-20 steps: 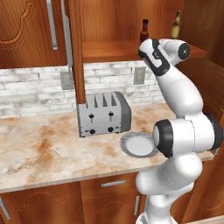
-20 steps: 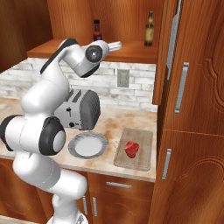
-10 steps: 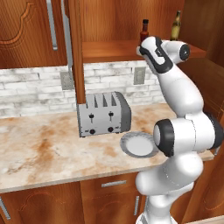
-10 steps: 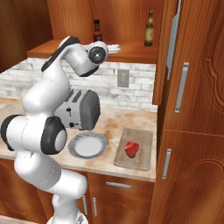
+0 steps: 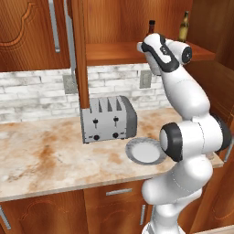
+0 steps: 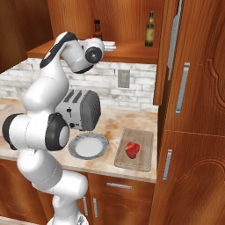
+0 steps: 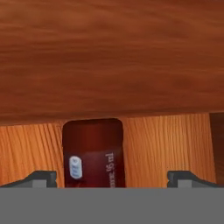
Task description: Pick the steak from the plate and place it on the cutting board. Then pick the condiment bottle from the cabinet and place it next to the cutting board.
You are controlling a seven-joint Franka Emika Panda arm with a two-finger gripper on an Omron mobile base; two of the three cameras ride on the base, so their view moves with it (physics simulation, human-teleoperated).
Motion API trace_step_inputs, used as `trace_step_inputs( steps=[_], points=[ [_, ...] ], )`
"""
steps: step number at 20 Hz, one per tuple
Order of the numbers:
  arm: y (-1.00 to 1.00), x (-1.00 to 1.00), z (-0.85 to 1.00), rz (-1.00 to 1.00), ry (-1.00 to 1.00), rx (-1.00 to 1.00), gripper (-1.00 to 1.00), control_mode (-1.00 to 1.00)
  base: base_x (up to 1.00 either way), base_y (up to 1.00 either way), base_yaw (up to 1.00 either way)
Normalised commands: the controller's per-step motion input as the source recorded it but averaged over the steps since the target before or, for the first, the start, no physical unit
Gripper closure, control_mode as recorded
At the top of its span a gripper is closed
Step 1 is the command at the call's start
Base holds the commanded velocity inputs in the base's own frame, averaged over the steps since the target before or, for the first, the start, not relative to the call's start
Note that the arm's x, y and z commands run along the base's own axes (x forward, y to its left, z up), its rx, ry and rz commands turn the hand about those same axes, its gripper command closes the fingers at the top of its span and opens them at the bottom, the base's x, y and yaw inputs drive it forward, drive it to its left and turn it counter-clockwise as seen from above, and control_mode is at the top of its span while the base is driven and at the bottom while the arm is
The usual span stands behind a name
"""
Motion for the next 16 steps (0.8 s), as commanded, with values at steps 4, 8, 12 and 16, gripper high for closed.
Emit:
trace_step_inputs(
  steps=[4,8,12,16],
  points=[
    [0.06,0.00,0.41,-0.03,0.00,0.08,-1.00,-1.00,0.00,0.00,0.00],
    [0.00,0.00,0.43,-0.03,0.00,0.06,-1.00,-1.00,0.00,0.00,0.00],
    [0.04,0.00,0.43,-0.03,0.00,0.05,-1.00,-1.00,0.00,0.00,0.00],
    [0.15,0.00,0.20,-0.02,0.00,0.01,-1.00,-1.00,0.00,0.00,0.00]
  ],
)
